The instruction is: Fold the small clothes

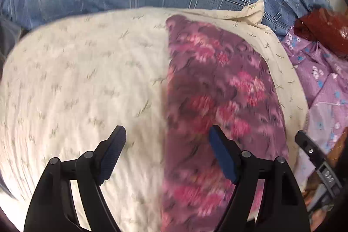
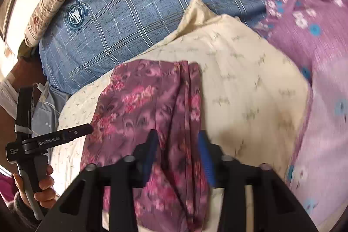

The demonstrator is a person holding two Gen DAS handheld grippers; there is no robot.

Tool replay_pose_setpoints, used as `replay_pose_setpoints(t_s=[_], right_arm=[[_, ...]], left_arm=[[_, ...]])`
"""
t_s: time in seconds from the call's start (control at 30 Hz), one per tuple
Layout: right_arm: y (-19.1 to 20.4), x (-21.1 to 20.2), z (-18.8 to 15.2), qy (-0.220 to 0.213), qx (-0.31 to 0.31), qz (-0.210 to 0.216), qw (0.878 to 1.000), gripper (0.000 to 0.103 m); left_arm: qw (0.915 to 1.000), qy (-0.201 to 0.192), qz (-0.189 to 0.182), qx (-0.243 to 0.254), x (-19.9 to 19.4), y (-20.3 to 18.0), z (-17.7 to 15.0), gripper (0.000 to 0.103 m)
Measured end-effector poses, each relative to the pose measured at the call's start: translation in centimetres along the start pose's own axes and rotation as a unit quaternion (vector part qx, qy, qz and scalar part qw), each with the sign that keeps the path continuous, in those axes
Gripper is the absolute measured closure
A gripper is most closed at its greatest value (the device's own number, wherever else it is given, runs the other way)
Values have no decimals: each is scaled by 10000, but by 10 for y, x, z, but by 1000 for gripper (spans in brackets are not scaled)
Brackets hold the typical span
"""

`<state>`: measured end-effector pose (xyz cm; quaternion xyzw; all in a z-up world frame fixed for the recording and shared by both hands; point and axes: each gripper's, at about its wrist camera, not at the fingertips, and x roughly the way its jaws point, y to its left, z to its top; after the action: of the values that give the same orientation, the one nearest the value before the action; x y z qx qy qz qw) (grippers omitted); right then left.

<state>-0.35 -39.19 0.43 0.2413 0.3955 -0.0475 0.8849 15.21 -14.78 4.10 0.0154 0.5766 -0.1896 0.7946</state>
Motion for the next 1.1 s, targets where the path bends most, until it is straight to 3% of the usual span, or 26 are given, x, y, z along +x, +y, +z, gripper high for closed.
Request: replay_pose_setpoints(t_s=[0.17, 0.3, 0.33, 0.37, 0.4, 0.53, 0.63, 0.7, 0.83, 0.9, 0.93, 0.97, 1.1], right_arm=[[-8, 5, -22, 235, 349, 345, 9985, 52], [6, 19, -36, 424, 174, 513, 9976, 50], [12, 21, -38, 418, -63, 363, 9984, 54], [20, 18, -39, 375, -389, 151, 9984, 82], [25, 13, -38, 333, -560, 143, 9978, 94], [28, -28, -27, -207, -714, 61, 9972, 99], [8, -11, -31, 142, -469, -184, 9986, 102], [0, 12, -43, 502, -389, -297, 9975, 102], [0, -10, -30, 34, -162, -13, 9999, 93], [-2, -19, -13, -200, -14, 194, 9996, 78], [-2, -18, -3, -286, 69, 280, 9992, 60], [-2, -13, 7, -325, 139, 340, 9988, 53], [2, 29, 32, -38, 181, 470, 9987, 53]], left_arm=[[9925, 479, -765, -818, 7, 44, -31, 23], [9856, 709, -1081, -1088, 14, 51, -47, 23], [9851, 732, -1126, -1072, 14, 50, -49, 23], [9842, 771, -1171, -1078, 12, 49, -51, 23], [9828, 802, -1252, -1098, 10, 48, -53, 23], [9828, 762, -1413, -918, 1, 41, -66, 23], [9858, 964, -1211, -653, 20, 29, -74, 22], [9877, 865, -1167, -576, 19, 25, -79, 21], [9896, 663, -1261, -175, 0, 20, -77, 21], [9909, 408, -1273, -168, -8, 19, -67, 21], [9916, 308, -1247, -167, -10, 19, -61, 21], [9922, 275, -1206, -176, -9, 21, -51, 21], [9912, 393, -1198, -402, 7, 25, -31, 21]])
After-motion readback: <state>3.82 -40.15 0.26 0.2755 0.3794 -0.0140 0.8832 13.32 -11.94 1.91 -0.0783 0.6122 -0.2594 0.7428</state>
